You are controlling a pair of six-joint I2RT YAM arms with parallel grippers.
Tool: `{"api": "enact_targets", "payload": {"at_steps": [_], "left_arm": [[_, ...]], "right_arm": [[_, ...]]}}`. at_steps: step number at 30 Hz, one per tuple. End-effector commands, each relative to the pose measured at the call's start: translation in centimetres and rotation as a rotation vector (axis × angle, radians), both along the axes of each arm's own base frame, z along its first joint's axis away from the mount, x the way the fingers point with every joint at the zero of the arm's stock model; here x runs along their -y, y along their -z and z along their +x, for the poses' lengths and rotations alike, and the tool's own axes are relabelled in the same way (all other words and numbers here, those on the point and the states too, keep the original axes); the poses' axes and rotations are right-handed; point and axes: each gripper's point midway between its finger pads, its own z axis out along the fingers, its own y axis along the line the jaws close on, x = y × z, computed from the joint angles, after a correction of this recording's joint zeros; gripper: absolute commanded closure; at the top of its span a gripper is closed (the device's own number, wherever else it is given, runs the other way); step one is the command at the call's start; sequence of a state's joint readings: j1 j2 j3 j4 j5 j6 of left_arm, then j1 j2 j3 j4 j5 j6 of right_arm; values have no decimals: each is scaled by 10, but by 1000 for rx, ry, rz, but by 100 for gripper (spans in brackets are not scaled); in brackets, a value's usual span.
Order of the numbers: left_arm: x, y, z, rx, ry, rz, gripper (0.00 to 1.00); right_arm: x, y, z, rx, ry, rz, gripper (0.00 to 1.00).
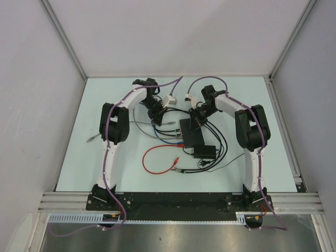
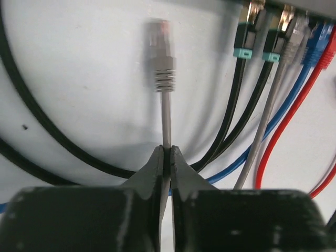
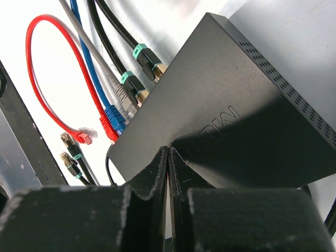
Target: Pull the plug from the switch port
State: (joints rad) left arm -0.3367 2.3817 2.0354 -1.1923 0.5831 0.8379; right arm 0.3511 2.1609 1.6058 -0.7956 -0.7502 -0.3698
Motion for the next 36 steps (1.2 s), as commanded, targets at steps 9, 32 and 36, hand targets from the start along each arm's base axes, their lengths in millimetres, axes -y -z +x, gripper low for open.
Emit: {"api": "enact_targets", "payload": {"at_steps": [9, 32, 36], "left_arm": [[1, -139, 92, 252, -374, -302, 100], [-198, -110, 142, 460, -982, 190, 41], [-138, -158, 136, 421, -825, -134, 37]], "right_arm": [[43, 93, -24, -76, -40, -299, 92], [44, 98, -24, -142, -45, -303, 92], [44, 98, -22, -141, -37, -303, 92]]}}
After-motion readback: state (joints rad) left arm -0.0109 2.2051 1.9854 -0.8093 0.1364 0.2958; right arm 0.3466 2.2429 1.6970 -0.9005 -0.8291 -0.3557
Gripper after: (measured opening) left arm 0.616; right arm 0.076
